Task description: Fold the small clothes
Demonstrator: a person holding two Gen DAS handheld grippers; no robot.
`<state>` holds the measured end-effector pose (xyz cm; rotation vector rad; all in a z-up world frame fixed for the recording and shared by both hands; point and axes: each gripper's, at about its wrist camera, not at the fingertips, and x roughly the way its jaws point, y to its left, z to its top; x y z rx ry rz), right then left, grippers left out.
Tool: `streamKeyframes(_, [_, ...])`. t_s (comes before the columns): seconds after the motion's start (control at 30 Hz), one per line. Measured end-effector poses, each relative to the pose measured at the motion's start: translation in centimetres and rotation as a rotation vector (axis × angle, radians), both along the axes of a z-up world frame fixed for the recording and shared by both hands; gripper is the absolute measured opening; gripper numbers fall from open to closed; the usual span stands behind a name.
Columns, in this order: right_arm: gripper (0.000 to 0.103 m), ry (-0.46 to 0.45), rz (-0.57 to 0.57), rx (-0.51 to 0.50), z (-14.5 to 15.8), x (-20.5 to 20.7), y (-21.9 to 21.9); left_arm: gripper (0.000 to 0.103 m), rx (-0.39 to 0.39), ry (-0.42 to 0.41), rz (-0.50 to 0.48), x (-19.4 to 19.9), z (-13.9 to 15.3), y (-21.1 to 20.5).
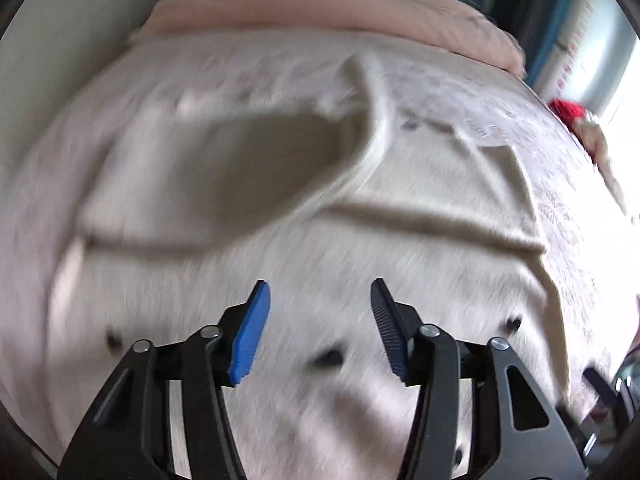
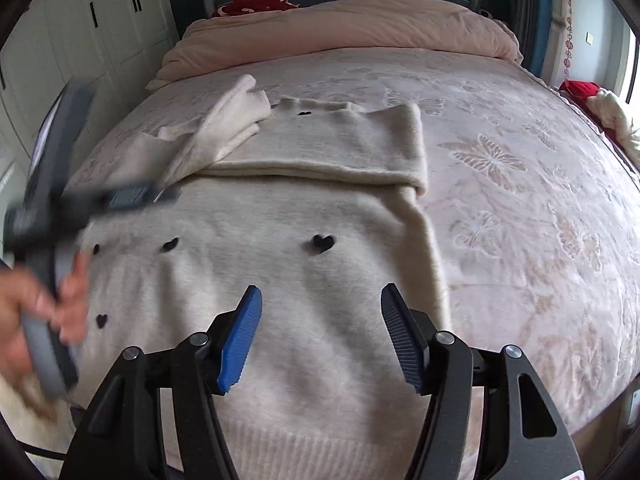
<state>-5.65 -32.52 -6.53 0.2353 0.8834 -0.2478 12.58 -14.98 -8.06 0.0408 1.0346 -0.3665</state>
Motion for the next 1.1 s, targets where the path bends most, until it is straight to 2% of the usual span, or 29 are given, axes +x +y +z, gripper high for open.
streamKeyframes(0.17, [0.064,-0.036,0.097,0.03,1.0,5.1,-0.2,0.052,-0.027,0.01,0.195,1.2,-0.8,7.1])
streamKeyframes(0.27, [0.069,-0.055,0.139,0.011,1.8,10.6,1.0,0.053,-0.102,0.051,0.303,5.0,-0.7,11.0])
streamKeyframes(0.3, [0.071,-0.051,0.161,0.001,2.0,13.6,1.5,0.054,-0.123,0.061,0.33,6.1,-0.7,11.7])
streamKeyframes(0.37, [0.072,-0.036,0.163,-0.005,2.3,18.0,2.6,0.059,-0.165,0.076,0.374,8.6,-0.7,13.0])
streamKeyframes(0.43, [0.073,-0.007,0.182,0.001,2.0,21.6,3.8,0.059,-0.203,0.111,0.42,10.1,-1.3,14.7])
streamKeyframes(0.47, [0.075,0.003,0.183,-0.001,1.7,23.3,4.5,0.058,-0.227,0.134,0.433,10.9,-1.9,14.9])
streamKeyframes(0.53, [0.074,0.065,0.19,-0.02,0.2,26.8,5.9,0.044,-0.267,0.173,0.456,11.7,-3.0,15.6])
streamKeyframes(0.57, [0.067,0.097,0.183,-0.041,-0.7,28.1,6.4,0.032,-0.264,0.174,0.458,11.5,-3.1,16.0])
streamKeyframes(0.6, [0.052,0.125,0.176,-0.054,-1.7,29.2,6.5,0.02,-0.26,0.168,0.459,11.6,-3.2,16.1])
streamKeyframes(0.63, [0.008,0.137,0.142,-0.074,-2.2,29.7,6.1,0.016,-0.259,0.156,0.46,11.7,-3.2,16.3])
streamKeyframes(0.67, [0.01,0.113,0.11,-0.041,-1.9,29.3,5.3,0.014,-0.259,0.141,0.462,11.5,-3.1,16.5])
streamKeyframes(0.7, [0.01,0.018,0.063,0.068,-0.7,27.8,3.5,0.015,-0.263,0.128,0.464,11.4,-3.0,16.9])
streamKeyframes(0.73, [0.01,-0.071,0.012,0.17,0.5,25.5,1.6,0.015,-0.268,0.123,0.46,11.3,-3.0,17.1])
streamKeyframes(0.8, [0.011,-0.161,-0.095,0.272,1.0,20.8,-1.7,0.016,-0.273,0.125,0.433,11.2,-3.3,17.2])
streamKeyframes(0.83, [0.014,-0.168,-0.137,0.289,0.4,19.2,-2.8,0.017,-0.266,0.13,0.415,11.2,-3.4,17.0])
streamKeyframes(0.87, [0.022,-0.135,-0.171,0.292,-1.2,17.6,-4.0,0.017,-0.241,0.133,0.401,11.0,-3.7,16.4])
streamKeyframes(0.93, [0.022,-0.028,-0.194,0.303,-4.1,16.6,-5.4,0.018,-0.211,0.112,0.39,10.6,-3.6,15.8])
streamKeyframes(0.97, [0.022,-0.017,-0.202,0.371,-5.3,15.7,-6.4,0.022,-0.204,0.099,0.39,10.4,-3.4,15.5])
streamKeyframes(1.0, [0.025,-0.044,-0.203,0.422,-5.5,15.0,-6.9,0.03,-0.211,0.098,0.388,10.0,-3.2,15.3])
streamKeyframes(1.03, [0.038,-0.078,-0.211,0.464,-5.4,14.4,-7.6,0.037,-0.227,0.104,0.391,9.9,-3.1,15.2])
streamKeyframes(1.07, [0.058,-0.09,-0.218,0.471,-5.2,14.2,-7.8,0.047,-0.25,0.112,0.396,9.8,-3.0,15.2])
streamKeyframes(1.1, [0.065,-0.105,-0.226,0.47,-4.9,14.2,-8.3,0.053,-0.28,0.124,0.411,9.8,-3.0,15.4])
